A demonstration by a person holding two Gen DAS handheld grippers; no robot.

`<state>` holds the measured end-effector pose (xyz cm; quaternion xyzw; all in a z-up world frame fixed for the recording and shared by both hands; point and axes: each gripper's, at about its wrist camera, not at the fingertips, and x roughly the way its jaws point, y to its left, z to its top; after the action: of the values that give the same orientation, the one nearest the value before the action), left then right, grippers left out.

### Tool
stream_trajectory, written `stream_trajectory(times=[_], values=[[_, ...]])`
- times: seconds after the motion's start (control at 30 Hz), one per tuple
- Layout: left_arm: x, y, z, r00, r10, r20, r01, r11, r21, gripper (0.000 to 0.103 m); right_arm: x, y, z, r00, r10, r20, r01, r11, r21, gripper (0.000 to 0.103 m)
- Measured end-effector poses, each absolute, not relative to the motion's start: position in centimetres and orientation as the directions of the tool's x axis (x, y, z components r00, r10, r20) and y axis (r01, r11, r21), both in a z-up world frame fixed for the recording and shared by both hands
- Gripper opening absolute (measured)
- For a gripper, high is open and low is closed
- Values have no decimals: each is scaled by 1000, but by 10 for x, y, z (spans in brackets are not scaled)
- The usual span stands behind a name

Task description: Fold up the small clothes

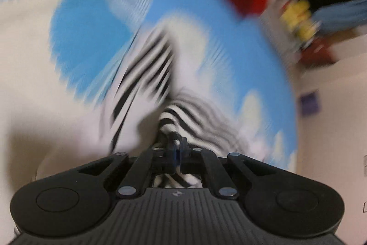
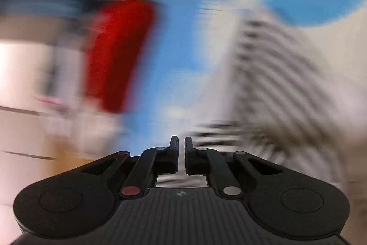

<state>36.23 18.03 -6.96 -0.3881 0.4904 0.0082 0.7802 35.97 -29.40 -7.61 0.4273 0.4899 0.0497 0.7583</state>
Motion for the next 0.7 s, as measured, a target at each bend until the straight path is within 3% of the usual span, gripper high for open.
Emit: stream_trajectory(times=[0.07,0.13,0.17,0.2,0.23,0.27,0.37,0.47,0.6,0.63,0.7], values=[[361,180,-75,504,-340,-794,-426,702,-571,8,356,-294,-80,497,397,-772,412,674,613,6],[361,182,-68,534,-317,-784,-423,702,-573,20,352,-296,-77,532,413,-739,432,618,657,13],[360,184,-63,552,-304,-776,-420,703,-574,23,351,-294,-71,550,407,-729,420,620,663,27],[359,186,-57,572,-284,-769,-419,705,-572,33,350,-290,-63,561,398,-726,398,639,658,37],[358,188,-54,584,-269,-766,-419,709,-568,39,350,-284,-57,563,397,-725,377,657,652,54],[357,190,-52,588,-264,-765,-417,711,-566,40,352,-280,-54,558,409,-722,356,668,654,56],[360,188,-53,578,-287,-764,-407,710,-575,40,353,-261,-59,460,485,-743,296,705,644,55],[362,185,-54,563,-301,-770,-393,722,-569,40,350,-241,-75,346,461,-817,305,768,563,55],[365,178,-59,557,-293,-777,-376,745,-551,38,351,-224,-81,315,464,-828,266,794,547,55],[365,176,-60,558,-281,-781,-378,752,-540,25,351,-221,-80,323,462,-826,244,802,545,55],[363,176,-58,573,-258,-778,-371,765,-527,4,353,-215,-75,344,468,-814,183,817,547,30]])
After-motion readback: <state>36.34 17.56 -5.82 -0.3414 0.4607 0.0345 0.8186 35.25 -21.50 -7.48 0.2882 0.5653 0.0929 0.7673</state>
